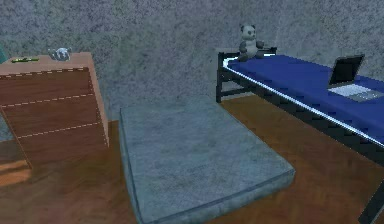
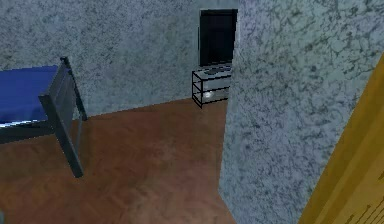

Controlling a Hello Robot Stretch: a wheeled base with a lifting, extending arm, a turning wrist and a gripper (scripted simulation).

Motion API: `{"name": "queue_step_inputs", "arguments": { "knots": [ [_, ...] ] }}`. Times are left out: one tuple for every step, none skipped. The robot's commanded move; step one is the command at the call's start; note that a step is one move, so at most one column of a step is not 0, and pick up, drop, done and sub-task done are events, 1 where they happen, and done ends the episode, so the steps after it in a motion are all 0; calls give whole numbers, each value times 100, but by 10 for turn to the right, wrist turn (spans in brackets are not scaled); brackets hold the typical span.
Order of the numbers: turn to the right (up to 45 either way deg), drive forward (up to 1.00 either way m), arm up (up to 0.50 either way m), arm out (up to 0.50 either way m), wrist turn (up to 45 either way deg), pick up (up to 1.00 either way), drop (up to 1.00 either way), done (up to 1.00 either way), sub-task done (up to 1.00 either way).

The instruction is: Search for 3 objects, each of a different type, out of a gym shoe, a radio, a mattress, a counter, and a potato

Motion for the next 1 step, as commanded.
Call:
{"name": "queue_step_inputs", "arguments": {
  "knots": [
    [0, 0, 0, 0, 0, 0, 0, 100, 0]
  ]
}}
